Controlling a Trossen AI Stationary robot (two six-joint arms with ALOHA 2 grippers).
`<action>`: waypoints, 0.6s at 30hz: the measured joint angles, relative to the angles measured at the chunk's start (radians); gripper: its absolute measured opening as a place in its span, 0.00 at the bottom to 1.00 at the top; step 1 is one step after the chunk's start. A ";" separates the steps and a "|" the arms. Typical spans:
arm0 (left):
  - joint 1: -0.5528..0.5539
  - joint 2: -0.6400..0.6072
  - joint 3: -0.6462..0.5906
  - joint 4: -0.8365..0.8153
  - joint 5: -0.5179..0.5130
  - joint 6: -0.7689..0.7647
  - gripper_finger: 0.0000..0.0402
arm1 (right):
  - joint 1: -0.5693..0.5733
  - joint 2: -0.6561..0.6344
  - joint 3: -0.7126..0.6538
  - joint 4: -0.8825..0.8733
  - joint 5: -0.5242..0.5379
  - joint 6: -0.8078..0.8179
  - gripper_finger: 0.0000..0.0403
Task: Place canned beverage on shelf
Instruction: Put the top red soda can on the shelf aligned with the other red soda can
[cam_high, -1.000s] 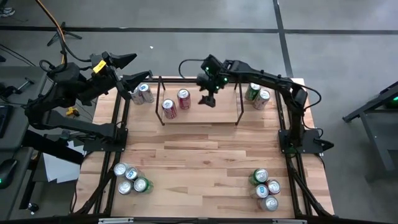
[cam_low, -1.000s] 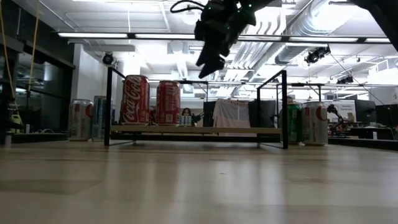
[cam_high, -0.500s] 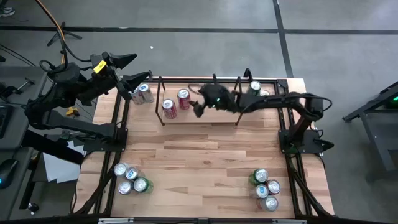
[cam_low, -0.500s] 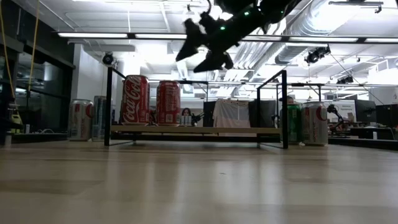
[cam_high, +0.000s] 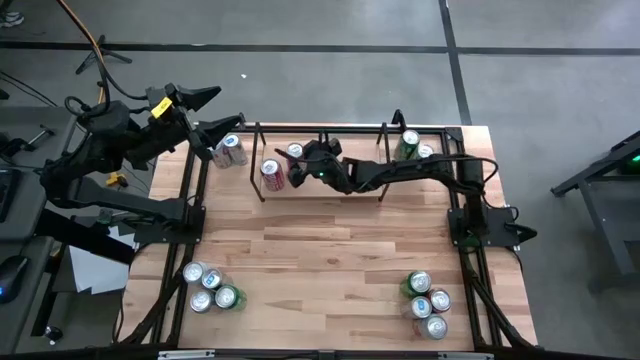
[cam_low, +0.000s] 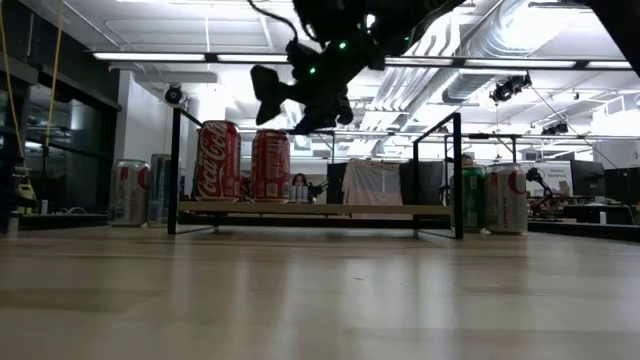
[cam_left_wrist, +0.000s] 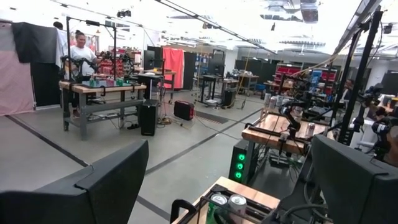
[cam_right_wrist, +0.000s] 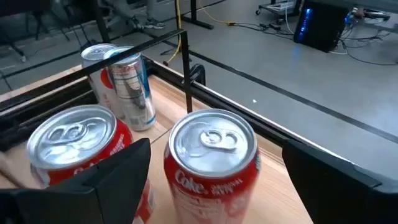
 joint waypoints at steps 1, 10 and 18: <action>0.000 0.000 0.000 0.000 0.000 0.000 0.91 | 0.000 0.009 0.005 -0.005 0.011 0.009 0.87; 0.000 0.000 0.000 -0.001 0.000 0.000 0.91 | -0.001 0.081 0.057 0.001 0.024 0.005 0.87; 0.000 0.000 0.000 0.000 0.000 0.001 0.91 | -0.021 0.096 0.061 0.015 0.021 0.025 0.87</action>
